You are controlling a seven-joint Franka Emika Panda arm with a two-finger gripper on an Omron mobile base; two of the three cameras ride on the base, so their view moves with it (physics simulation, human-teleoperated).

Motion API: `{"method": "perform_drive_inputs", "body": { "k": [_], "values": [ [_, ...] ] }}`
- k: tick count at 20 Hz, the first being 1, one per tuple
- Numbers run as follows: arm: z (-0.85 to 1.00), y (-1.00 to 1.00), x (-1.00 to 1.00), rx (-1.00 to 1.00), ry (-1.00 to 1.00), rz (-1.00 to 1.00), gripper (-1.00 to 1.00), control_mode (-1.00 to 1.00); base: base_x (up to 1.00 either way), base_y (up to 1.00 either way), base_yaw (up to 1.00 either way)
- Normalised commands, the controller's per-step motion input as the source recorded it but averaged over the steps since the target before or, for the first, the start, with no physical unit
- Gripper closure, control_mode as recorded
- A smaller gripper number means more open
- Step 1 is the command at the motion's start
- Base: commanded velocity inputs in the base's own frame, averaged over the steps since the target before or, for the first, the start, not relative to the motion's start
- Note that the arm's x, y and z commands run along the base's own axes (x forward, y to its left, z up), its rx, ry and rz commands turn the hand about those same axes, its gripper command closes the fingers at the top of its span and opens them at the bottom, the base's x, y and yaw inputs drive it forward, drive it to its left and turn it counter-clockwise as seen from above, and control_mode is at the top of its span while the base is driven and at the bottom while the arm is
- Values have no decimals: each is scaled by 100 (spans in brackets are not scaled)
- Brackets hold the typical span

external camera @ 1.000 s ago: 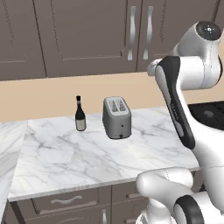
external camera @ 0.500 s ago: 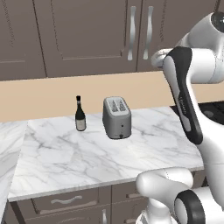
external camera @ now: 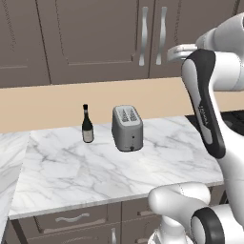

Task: Pick the bar soap and bar soap from the cabinet and place them on the counter.

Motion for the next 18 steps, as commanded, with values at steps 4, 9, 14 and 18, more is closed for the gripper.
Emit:
{"method": "perform_drive_inputs", "body": {
  "k": [4, 9, 14, 18],
  "values": [
    [18, 0, 0, 1, -6, 1, -100, -100, 0, 0, 0],
    [7, 4, 0, 0, -5, 2, -100, -100, 0, 0, 0],
    [0, 14, 6, 0, -6, 3, -100, -100, 0, 0, 0],
    [0, 13, 16, 0, -7, 3, -100, -100, 0, 0, 0]
  ]
}}
